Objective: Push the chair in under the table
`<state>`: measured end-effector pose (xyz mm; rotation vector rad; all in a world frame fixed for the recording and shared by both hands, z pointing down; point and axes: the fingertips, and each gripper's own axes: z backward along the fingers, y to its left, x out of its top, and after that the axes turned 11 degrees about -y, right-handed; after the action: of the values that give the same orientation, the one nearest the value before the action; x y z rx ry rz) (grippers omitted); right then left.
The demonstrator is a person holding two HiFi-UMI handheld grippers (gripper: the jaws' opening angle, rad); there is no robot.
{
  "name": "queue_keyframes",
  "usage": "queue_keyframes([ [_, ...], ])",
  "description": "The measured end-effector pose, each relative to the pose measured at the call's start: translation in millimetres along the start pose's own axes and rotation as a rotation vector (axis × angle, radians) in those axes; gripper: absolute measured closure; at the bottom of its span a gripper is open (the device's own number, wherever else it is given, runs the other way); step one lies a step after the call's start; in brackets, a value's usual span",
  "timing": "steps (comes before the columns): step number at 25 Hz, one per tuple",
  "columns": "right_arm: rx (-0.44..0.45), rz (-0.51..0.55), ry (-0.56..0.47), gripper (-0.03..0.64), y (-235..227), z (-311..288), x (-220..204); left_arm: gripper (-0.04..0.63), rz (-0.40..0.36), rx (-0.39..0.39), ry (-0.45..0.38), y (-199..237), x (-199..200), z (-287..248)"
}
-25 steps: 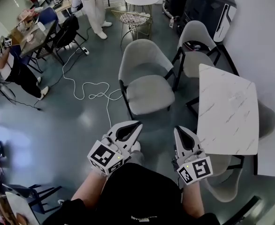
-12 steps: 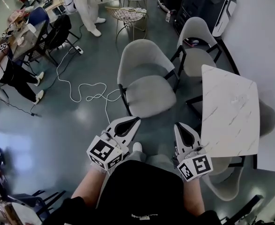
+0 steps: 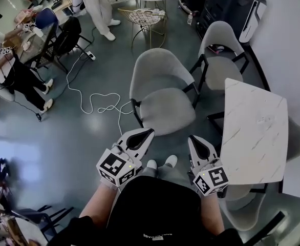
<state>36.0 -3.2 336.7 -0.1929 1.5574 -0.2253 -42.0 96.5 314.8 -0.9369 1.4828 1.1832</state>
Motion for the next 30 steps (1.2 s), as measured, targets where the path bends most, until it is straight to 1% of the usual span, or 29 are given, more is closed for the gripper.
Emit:
queue_keyframes([
  [4, 0.075, -0.018, 0.0, 0.603, -12, -17, 1, 0.591, -0.014, 0.035, 0.016, 13, 0, -20],
  [7, 0.125, -0.018, 0.021, 0.603, -14, -29, -4, 0.591, -0.018, 0.054, 0.034, 21, -3, -31],
  [10, 0.133, -0.01, 0.051, 0.603, -17, -45, -11, 0.589, -0.015, 0.057, 0.048, 33, -3, -41],
  [13, 0.135, -0.037, 0.069, 0.603, -17, -60, -18, 0.589, -0.018, 0.067, 0.057, 50, -3, -50],
  [17, 0.15, -0.036, 0.094, 0.601, -12, -90, -35, 0.588, -0.038, 0.065, 0.069, 85, -2, -61],
  [21, 0.108, -0.043, 0.112, 0.6, -9, -134, -50, 0.572, -0.048, 0.034, 0.092, 134, 2, -73],
  [26, 0.009, -0.05, 0.126, 0.6, -8, -195, -72, 0.546, -0.07, -0.011, 0.129, 205, 5, -87],
  [30, -0.058, -0.057, 0.164, 0.586, -7, -245, -98, 0.51, -0.105, -0.044, 0.161, 265, 2, -104],
])
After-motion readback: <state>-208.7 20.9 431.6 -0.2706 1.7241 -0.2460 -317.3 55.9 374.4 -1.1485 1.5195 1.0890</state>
